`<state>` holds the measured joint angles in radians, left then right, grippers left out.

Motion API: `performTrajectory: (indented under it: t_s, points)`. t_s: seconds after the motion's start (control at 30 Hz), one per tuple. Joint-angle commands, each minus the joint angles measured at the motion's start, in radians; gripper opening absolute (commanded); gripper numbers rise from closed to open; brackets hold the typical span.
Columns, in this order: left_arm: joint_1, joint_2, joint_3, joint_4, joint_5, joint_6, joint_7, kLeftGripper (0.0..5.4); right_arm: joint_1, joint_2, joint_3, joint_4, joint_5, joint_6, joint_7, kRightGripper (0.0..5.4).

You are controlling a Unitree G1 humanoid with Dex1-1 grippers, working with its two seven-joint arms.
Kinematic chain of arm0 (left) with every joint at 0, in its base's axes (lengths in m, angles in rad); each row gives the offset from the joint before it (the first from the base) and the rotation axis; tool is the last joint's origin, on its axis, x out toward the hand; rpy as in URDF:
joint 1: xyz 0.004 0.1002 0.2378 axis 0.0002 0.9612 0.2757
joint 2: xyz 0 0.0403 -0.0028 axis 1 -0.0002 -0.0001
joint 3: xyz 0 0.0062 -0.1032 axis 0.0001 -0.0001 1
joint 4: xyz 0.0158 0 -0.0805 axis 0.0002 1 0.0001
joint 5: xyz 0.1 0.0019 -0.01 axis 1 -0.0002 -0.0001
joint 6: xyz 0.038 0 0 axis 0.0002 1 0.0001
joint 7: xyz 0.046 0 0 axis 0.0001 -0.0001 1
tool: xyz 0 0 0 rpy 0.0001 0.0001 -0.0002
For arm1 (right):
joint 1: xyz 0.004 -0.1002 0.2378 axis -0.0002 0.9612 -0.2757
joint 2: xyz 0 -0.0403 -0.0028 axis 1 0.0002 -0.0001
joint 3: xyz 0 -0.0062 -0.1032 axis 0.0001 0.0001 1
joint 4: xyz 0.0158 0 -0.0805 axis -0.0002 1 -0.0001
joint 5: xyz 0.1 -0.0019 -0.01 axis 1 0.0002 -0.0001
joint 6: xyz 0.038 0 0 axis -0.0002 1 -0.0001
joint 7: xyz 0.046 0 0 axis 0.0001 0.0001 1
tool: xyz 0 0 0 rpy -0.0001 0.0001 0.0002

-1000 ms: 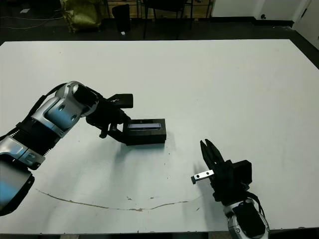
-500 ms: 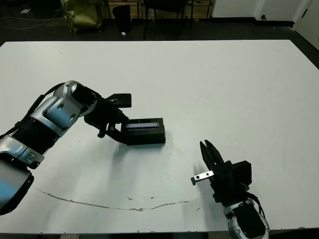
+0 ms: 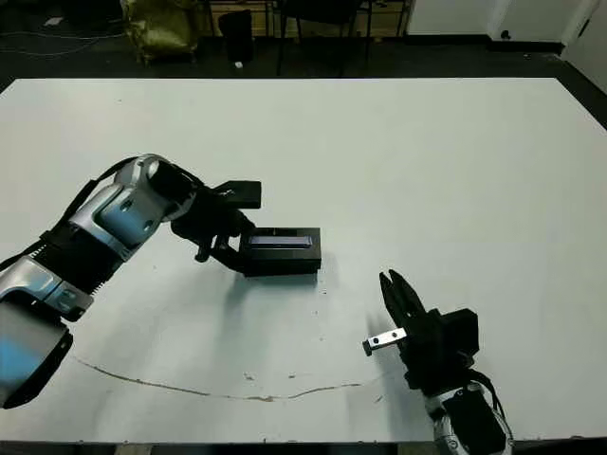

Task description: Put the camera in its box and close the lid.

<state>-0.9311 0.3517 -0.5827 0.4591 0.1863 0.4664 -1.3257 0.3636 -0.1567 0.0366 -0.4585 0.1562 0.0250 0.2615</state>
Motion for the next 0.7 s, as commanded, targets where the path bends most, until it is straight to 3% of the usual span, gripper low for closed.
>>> performTrajectory:
  t_s: [0.03, 0.37, 0.7]
  points:
    - [0.029, -0.023, -0.015, 0.0, 0.0, 0.031, 0.006, 2.26, 0.005, -0.003, -0.002, 0.017, 0.005, 0.006, 0.001, 0.0]
    - [0.023, -0.054, 0.002, -0.003, -0.023, 0.091, 0.021, 2.26, 0.002, -0.003, 0.004, 0.041, 0.004, -0.027, 0.01, 0.0]
    - [0.004, -0.015, -0.048, -0.017, 0.017, 0.112, 0.01, 2.26, 0.0, -0.001, 0.009, 0.004, 0.001, 0.028, -0.008, 0.0]
